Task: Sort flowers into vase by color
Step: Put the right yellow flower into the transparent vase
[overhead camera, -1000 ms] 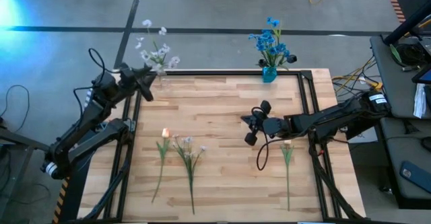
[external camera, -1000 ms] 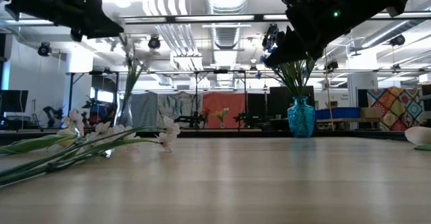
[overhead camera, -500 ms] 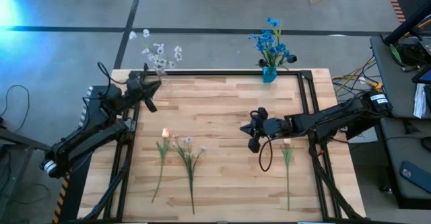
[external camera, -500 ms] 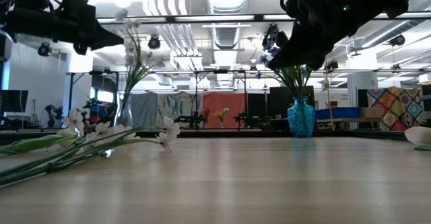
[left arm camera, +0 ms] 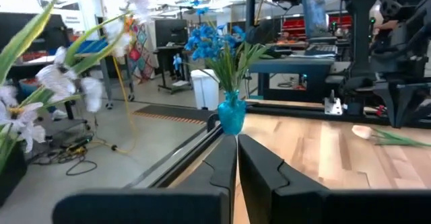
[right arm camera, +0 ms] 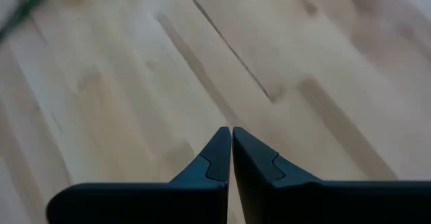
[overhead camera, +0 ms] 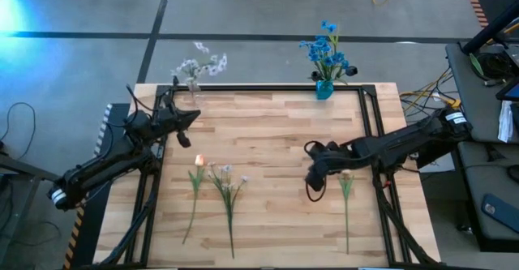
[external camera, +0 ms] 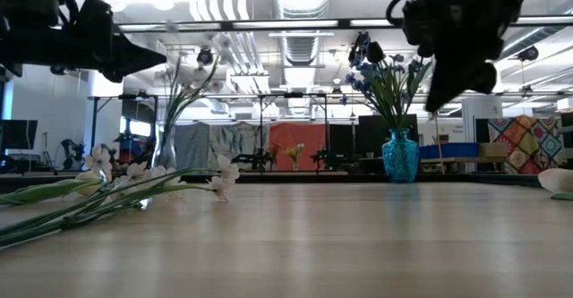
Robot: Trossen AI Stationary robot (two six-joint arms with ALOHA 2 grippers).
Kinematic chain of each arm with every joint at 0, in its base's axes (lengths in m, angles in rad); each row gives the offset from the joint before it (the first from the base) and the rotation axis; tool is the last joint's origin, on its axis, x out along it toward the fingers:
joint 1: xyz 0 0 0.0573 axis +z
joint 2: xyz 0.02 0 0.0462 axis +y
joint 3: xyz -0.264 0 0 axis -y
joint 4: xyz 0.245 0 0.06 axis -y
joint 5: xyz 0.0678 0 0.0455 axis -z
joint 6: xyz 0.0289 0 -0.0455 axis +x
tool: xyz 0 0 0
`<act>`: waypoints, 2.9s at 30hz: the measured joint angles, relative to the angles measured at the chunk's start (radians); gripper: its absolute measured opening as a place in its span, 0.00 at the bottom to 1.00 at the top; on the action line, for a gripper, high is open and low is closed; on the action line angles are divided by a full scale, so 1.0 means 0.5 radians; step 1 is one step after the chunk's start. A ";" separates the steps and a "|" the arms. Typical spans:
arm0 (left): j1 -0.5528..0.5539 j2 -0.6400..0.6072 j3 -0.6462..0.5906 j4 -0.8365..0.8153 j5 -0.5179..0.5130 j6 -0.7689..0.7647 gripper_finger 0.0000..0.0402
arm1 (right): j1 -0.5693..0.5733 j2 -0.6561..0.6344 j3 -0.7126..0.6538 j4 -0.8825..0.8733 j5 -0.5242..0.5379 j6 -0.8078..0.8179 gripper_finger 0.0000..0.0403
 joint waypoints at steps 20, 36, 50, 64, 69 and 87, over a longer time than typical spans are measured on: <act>-0.185 0.114 0.072 -0.130 0.193 -0.059 0.00 | 0.419 0.048 -0.043 -0.593 -0.665 1.335 0.34; -0.210 0.188 0.068 -0.077 0.084 -0.118 0.00 | 0.527 0.121 -0.494 -0.277 -0.681 2.056 0.25; -0.212 0.191 0.034 0.019 0.084 -0.262 0.00 | 0.527 0.119 -0.409 -0.252 -0.362 1.825 0.08; -0.222 0.260 -0.211 0.697 0.370 -0.685 0.00 | 0.325 0.105 0.024 -0.002 0.837 0.677 0.03; -0.261 0.303 -0.184 0.769 0.380 -0.731 0.01 | 0.141 0.109 0.028 0.751 0.804 -0.165 0.03; -0.365 0.912 -0.107 1.383 0.156 -0.608 0.19 | -0.453 0.296 0.033 2.155 -0.014 -1.400 0.03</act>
